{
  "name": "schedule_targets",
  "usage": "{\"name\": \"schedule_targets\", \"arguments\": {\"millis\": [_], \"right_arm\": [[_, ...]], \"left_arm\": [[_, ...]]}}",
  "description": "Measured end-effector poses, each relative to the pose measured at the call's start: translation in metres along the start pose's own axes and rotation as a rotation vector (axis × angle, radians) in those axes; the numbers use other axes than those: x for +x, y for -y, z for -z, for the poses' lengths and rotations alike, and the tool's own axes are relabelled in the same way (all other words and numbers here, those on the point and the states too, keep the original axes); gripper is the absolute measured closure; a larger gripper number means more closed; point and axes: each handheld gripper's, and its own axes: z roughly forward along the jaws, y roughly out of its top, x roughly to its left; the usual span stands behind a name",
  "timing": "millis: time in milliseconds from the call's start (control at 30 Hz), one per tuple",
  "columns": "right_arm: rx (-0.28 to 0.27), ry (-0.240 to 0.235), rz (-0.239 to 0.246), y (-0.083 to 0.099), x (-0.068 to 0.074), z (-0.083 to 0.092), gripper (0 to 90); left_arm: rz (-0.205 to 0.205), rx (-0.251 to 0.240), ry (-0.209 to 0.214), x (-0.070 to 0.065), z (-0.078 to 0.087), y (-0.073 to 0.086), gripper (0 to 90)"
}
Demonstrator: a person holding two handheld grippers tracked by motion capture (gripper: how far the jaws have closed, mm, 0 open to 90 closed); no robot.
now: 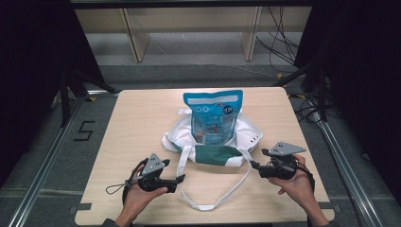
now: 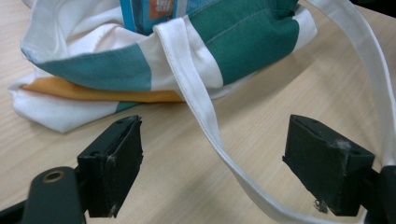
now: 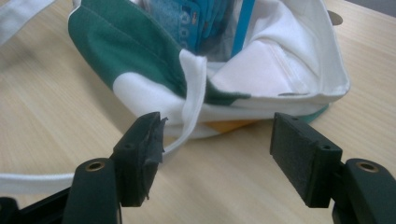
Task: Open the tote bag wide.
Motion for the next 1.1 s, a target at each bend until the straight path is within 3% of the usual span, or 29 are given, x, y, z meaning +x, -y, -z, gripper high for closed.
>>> {"name": "schedule_targets", "arguments": {"millis": [67,200,233,267,300,367,433,500,567,600,667,700,767,833,867,900,1000,1067,1100], "right_arm": [[0.004,0.0,-0.002,0.004,0.002,0.002,35.0],[0.013,0.004,0.0,0.014,0.006,0.007,34.7],[0.016,0.006,-0.025,0.017,0.009,0.008,34.7],[0.019,0.008,-0.011,0.021,0.009,0.008,34.6],[0.027,0.013,-0.006,0.024,0.01,0.008,34.6],[0.038,0.02,0.015,0.03,0.011,0.008,34.4],[0.048,0.014,0.016,0.034,0.014,0.009,34.1],[0.041,0.01,0.041,0.036,0.014,0.011,34.0],[0.048,-0.003,0.019,0.039,0.019,0.014,33.6],[0.052,-0.012,0.017,0.04,0.02,0.014,33.5],[0.054,-0.017,0.024,0.044,0.024,0.016,33.4],[0.055,-0.021,0.026,0.045,0.024,0.016,33.3],[0.06,-0.023,0.028,0.047,0.027,0.017,33.3],[0.056,-0.024,0.048,0.05,0.028,0.017,33.2],[0.07,-0.034,0.028,0.052,0.03,0.018,33.1],[0.078,-0.041,0.028,0.053,0.032,0.019,33.1],[0.077,-0.035,0.051,0.058,0.034,0.019,32.5],[0.089,-0.047,0.03,0.06,0.039,0.021,32.1],[0.089,-0.047,0.049,0.062,0.039,0.022,31.7]], "left_arm": [[-0.028,0.01,0.005,0.0,0.001,0.002,18.6],[-0.022,0.004,0.007,-0.003,0.003,0.005,18.6],[-0.024,0.012,0.003,-0.004,0.004,0.006,18.6],[0.003,0.005,0.008,-0.007,0.004,0.007,18.6],[-0.017,0.009,0.009,-0.006,0.005,0.007,18.6],[-0.004,0.005,0.012,-0.009,0.006,0.008,18.6],[-0.03,0.014,0.014,-0.01,0.008,0.01,18.6],[-0.017,0.017,0.002,-0.013,0.009,0.011,19.0],[-0.053,0.024,-0.001,-0.014,0.012,0.012,19.1],[-0.031,0.023,-0.002,-0.017,0.012,0.013,19.1],[-0.038,0.03,0.006,-0.019,0.014,0.015,19.0],[-0.063,0.032,0.009,-0.019,0.014,0.015,18.9],[-0.048,0.045,0.009,-0.023,0.015,0.018,18.8],[-0.057,0.057,0.004,-0.026,0.015,0.02,18.8],[-0.094,0.081,0.001,-0.027,0.016,0.02,18.8],[-0.075,0.067,0.006,-0.031,0.016,0.021,18.8],[-0.119,0.099,0.012,-0.037,0.017,0.024,18.7],[-0.097,0.083,0.031,-0.044,0.014,0.028,18.4],[-0.131,0.109,0.031,-0.045,0.015,0.029,18.4]]}}
